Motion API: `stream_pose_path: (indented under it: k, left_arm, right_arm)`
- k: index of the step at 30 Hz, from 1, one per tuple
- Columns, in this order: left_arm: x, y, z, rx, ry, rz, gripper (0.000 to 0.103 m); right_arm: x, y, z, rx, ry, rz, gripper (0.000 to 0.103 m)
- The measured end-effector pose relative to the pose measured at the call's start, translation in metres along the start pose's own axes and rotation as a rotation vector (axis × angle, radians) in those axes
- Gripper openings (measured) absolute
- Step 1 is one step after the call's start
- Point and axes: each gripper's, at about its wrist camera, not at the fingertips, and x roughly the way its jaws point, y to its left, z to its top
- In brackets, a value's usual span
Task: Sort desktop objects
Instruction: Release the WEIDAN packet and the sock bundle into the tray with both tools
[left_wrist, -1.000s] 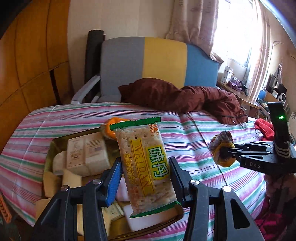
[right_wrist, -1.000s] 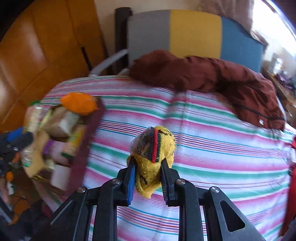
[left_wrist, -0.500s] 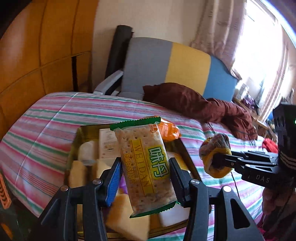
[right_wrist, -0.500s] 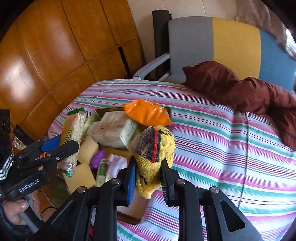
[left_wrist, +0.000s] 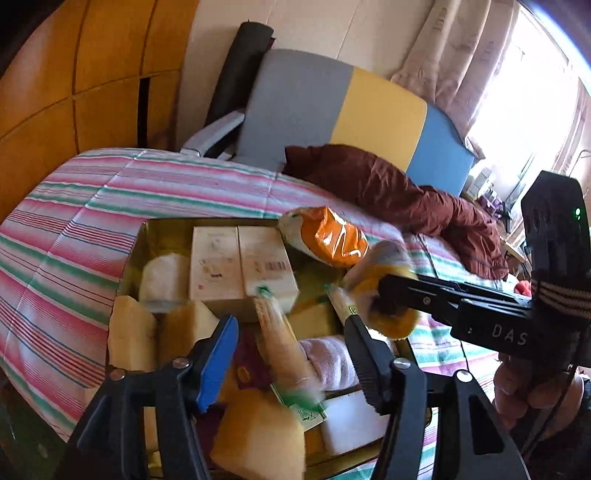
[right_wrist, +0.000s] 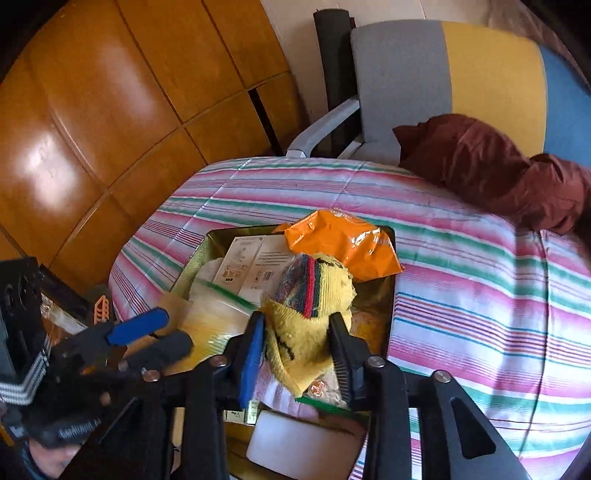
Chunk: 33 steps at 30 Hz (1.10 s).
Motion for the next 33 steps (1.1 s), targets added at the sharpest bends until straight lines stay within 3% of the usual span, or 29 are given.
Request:
stream_pose_path:
  k: [2, 5, 9, 15, 20, 24, 33]
  left_arm:
    - [0.0, 0.0, 0.0, 0.003, -0.002, 0.015, 0.075]
    - [-0.008, 0.0, 0.0, 0.006, -0.028, 0.053, 0.081]
    - [-0.026, 0.0, 0.001, 0.026, -0.079, 0.142, 0.081]
    - [-0.053, -0.01, 0.001, 0.068, -0.158, 0.295, 0.081]
    - [-0.067, -0.019, 0.001, 0.056, -0.184, 0.329, 0.081]
    - [-0.072, -0.032, -0.003, 0.087, -0.18, 0.367, 0.081]
    - [-0.094, -0.05, -0.019, 0.125, -0.315, 0.419, 0.081]
  right_arm:
    - [0.002, 0.0, -0.002, 0.004, 0.0, 0.01, 0.044]
    - [0.005, 0.0, -0.005, 0.009, 0.004, 0.023, 0.049]
    - [0.005, 0.002, -0.011, 0.022, 0.007, 0.021, 0.051]
    - [-0.008, 0.017, -0.03, -0.018, -0.043, -0.071, 0.067]
    - [-0.019, 0.026, -0.045, -0.032, -0.071, -0.097, 0.077]
    - [-0.022, 0.032, -0.057, -0.049, -0.069, -0.1, 0.078]
    - [-0.029, 0.045, -0.077, -0.09, -0.073, -0.084, 0.08]
